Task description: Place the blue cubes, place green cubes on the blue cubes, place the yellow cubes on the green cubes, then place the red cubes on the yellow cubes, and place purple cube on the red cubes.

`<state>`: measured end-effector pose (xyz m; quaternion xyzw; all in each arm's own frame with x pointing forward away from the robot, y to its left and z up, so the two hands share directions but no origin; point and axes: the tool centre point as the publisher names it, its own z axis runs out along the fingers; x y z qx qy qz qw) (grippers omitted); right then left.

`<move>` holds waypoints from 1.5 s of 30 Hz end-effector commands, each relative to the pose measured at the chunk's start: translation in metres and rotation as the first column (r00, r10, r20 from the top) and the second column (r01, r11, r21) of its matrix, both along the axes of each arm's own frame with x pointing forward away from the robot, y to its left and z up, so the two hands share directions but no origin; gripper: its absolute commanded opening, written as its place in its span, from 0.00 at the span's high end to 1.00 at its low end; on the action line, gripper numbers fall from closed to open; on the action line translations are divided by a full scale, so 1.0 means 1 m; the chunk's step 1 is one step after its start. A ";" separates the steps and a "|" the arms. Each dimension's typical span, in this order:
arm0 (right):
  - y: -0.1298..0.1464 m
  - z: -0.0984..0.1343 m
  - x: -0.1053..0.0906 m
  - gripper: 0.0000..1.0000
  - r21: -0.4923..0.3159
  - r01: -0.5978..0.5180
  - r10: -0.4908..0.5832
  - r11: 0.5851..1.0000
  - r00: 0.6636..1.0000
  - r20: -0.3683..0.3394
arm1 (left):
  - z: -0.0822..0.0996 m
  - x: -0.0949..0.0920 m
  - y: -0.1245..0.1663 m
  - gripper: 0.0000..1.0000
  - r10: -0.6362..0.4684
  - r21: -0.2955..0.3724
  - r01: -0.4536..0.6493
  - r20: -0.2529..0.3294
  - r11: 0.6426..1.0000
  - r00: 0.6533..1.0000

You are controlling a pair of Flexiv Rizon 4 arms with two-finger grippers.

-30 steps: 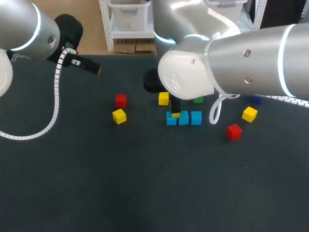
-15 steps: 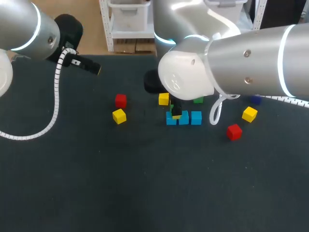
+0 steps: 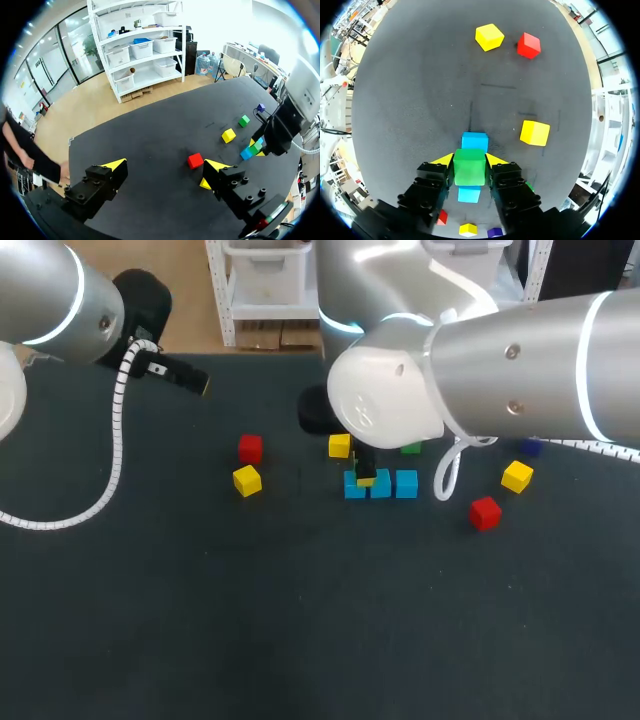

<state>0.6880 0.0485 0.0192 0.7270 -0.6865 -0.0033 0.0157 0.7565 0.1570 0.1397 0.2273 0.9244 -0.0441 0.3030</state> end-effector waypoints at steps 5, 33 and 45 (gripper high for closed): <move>-0.005 0.009 -0.001 0.00 0.030 0.013 -0.014 0.999 0.999 0.039 | 0.000 0.000 0.000 0.00 0.000 0.000 0.000 0.000 1.000 1.000; -0.062 0.056 0.067 0.00 0.097 -0.125 0.119 0.987 0.991 0.069 | 0.000 0.000 0.000 0.00 0.000 0.000 0.000 0.000 1.000 1.000; -0.060 0.035 0.101 0.00 0.077 -0.110 0.109 0.991 0.994 0.012 | 0.000 0.000 0.000 0.00 0.000 0.000 0.000 0.000 1.000 1.000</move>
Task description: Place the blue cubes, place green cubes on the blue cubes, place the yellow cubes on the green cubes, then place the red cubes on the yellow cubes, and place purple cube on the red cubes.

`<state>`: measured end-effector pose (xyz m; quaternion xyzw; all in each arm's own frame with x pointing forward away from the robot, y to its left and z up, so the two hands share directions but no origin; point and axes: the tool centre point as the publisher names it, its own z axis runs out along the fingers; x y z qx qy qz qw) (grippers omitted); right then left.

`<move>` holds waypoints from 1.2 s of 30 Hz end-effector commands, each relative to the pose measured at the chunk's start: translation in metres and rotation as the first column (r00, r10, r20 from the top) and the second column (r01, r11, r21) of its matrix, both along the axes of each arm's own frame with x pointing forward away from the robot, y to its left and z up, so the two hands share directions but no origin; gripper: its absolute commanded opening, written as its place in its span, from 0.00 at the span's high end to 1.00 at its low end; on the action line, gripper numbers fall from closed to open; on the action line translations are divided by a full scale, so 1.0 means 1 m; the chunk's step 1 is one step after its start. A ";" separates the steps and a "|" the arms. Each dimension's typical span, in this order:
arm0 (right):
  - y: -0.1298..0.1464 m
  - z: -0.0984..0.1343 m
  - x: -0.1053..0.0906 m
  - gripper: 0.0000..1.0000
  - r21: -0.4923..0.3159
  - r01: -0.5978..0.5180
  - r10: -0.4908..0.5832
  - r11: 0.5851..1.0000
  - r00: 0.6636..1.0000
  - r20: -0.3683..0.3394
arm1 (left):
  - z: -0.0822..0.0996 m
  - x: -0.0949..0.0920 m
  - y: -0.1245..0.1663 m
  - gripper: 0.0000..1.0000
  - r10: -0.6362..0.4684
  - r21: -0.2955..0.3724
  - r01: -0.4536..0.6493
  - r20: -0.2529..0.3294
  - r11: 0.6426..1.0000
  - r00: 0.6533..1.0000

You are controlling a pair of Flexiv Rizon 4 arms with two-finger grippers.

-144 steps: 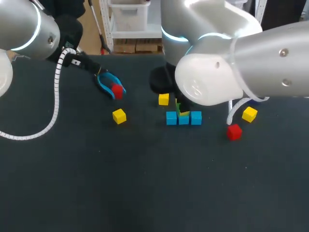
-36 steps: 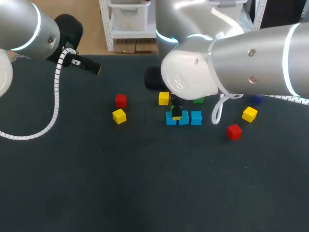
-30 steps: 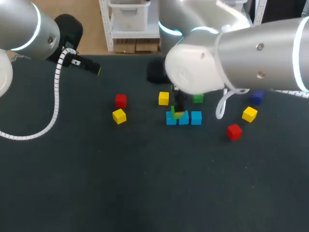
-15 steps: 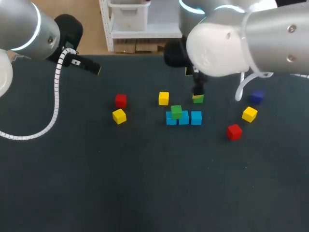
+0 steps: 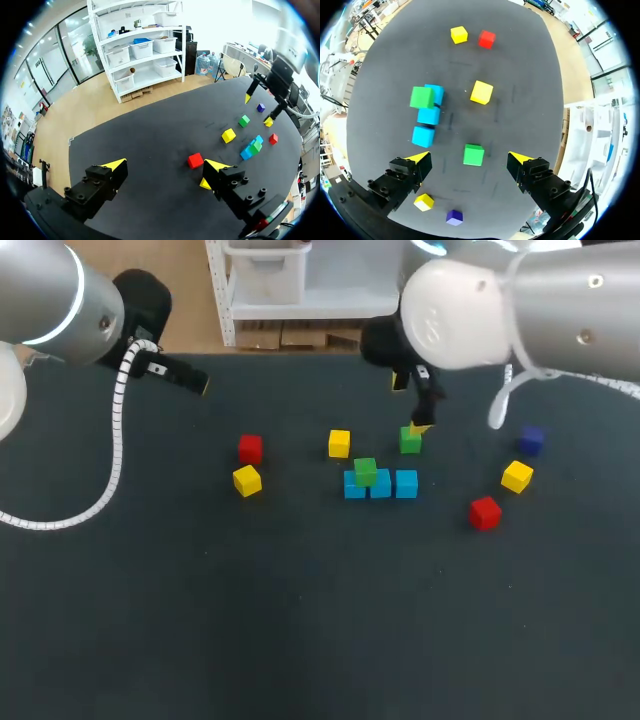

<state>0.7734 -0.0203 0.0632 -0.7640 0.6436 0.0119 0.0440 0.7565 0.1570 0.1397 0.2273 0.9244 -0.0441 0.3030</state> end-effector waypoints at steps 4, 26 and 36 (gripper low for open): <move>0.012 -0.019 0.018 0.00 -0.044 0.012 -0.015 0.999 0.997 -0.072 | 0.000 0.000 0.000 0.00 0.000 0.000 0.000 0.000 1.000 1.000; -0.009 -0.058 0.012 0.02 -0.094 0.105 -0.116 0.990 0.985 -0.124 | 0.000 0.000 0.000 0.00 0.000 0.000 0.000 0.000 1.000 1.000; -0.022 -0.071 0.007 0.23 -0.103 0.151 -0.165 0.983 0.977 -0.139 | 0.000 0.000 0.000 0.00 0.000 0.000 0.000 0.000 1.000 1.000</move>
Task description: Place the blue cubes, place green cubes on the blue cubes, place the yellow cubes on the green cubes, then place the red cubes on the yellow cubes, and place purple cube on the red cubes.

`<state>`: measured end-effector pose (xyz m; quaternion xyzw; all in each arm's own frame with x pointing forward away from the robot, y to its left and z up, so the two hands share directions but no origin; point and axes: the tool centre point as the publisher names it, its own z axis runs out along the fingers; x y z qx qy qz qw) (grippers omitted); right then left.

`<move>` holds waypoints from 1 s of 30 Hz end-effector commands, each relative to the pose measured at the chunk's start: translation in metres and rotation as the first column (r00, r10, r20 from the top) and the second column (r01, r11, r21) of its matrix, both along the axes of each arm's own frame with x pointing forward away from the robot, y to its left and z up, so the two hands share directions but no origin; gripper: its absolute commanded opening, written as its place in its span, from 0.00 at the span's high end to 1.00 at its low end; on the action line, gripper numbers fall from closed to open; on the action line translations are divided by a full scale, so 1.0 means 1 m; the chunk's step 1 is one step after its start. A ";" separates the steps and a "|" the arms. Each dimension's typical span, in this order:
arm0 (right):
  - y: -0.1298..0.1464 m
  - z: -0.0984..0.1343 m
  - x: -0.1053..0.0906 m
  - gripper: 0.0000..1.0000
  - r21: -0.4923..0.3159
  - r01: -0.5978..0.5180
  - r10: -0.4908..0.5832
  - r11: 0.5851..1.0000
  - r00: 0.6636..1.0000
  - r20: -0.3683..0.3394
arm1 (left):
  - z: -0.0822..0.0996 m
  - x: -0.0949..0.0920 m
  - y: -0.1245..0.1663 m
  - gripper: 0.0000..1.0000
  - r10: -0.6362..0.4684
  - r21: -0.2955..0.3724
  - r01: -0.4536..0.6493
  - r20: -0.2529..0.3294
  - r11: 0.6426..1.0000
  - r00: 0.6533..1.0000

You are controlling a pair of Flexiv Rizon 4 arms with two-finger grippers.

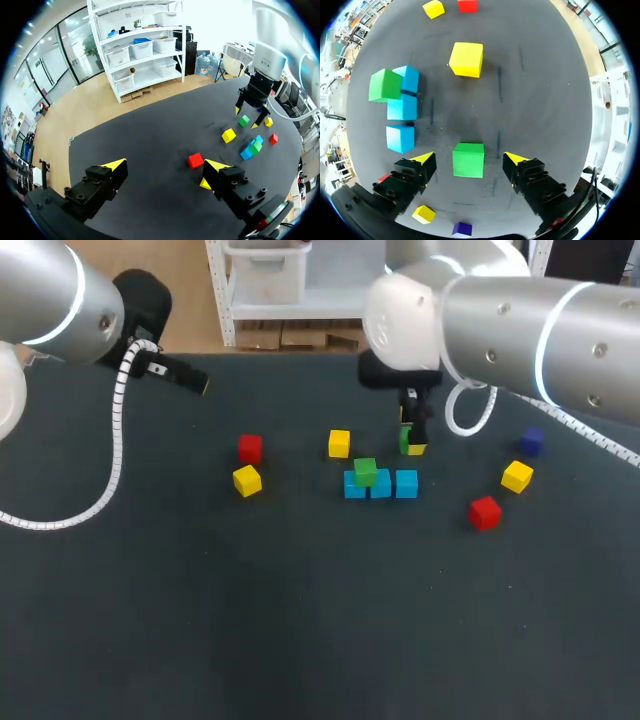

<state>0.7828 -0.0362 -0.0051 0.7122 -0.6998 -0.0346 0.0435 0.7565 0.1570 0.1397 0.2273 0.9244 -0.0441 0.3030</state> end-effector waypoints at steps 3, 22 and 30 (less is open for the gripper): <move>-0.007 -0.003 -0.002 0.57 0.005 0.017 -0.017 1.000 1.000 0.009 | 0.000 0.000 0.000 0.00 0.000 0.000 0.000 0.000 1.000 1.000; -0.006 0.017 -0.015 1.00 0.008 0.020 -0.020 1.000 1.000 0.018 | 0.000 0.000 0.000 0.00 0.000 0.000 0.000 0.000 1.000 1.000; -0.001 0.048 -0.036 1.00 0.023 0.024 -0.025 0.999 0.998 0.062 | 0.000 0.000 0.000 0.00 0.000 0.000 0.000 0.000 1.000 1.000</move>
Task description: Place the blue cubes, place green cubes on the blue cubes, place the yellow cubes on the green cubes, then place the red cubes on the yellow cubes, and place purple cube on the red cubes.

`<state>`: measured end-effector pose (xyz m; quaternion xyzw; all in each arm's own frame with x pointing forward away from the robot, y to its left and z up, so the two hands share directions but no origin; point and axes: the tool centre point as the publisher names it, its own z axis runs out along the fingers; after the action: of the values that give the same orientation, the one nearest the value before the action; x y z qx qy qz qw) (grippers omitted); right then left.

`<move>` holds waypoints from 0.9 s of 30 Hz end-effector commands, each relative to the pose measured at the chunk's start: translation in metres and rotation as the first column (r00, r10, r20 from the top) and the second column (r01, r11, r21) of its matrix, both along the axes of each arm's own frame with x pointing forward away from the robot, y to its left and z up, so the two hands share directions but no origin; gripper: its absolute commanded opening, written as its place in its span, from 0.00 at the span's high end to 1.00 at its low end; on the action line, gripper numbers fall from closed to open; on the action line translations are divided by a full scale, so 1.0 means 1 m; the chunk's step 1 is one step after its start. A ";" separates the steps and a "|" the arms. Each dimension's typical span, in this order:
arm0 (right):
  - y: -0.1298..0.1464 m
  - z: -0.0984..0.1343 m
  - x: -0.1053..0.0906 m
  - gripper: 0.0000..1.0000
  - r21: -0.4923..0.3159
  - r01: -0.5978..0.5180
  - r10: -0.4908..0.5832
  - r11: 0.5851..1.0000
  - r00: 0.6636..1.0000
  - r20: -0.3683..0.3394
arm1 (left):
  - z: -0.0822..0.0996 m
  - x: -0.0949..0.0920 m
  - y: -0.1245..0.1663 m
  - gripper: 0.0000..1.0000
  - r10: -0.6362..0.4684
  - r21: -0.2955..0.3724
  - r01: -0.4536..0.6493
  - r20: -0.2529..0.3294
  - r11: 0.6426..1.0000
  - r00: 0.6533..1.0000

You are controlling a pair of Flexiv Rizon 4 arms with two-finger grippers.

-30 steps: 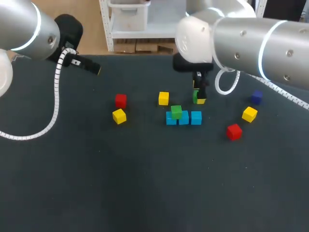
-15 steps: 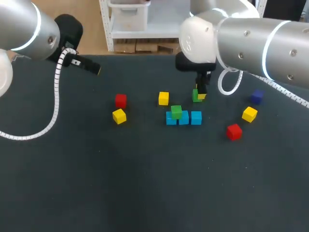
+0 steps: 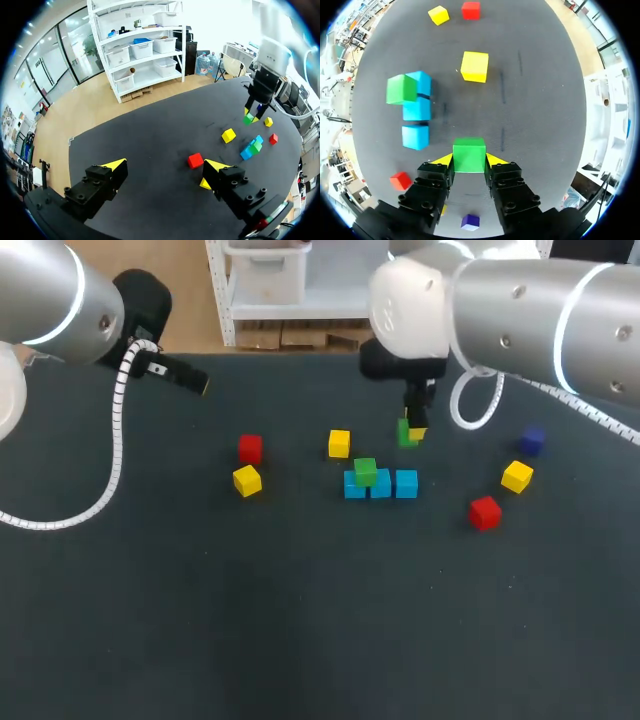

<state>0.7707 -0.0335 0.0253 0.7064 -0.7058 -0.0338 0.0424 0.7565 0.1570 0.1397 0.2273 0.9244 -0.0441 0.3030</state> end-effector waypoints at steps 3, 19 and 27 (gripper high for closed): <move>-0.002 0.029 -0.034 1.00 0.038 0.020 -0.023 0.999 0.997 0.075 | 0.000 0.000 0.000 0.00 0.000 0.000 0.000 0.000 1.000 1.000; 0.014 0.049 -0.082 1.00 0.043 0.063 -0.067 0.997 0.992 0.105 | 0.000 0.000 0.000 0.00 0.000 0.000 0.000 0.000 1.000 1.000; 0.021 0.045 -0.098 1.00 0.041 0.082 -0.086 0.996 0.991 0.103 | 0.000 0.000 0.000 0.00 0.000 0.000 0.000 0.000 1.000 1.000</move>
<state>0.6816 -0.0109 0.0706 0.6780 -0.7312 -0.0627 0.0401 0.7565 0.1570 0.1397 0.2273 0.9244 -0.0441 0.3030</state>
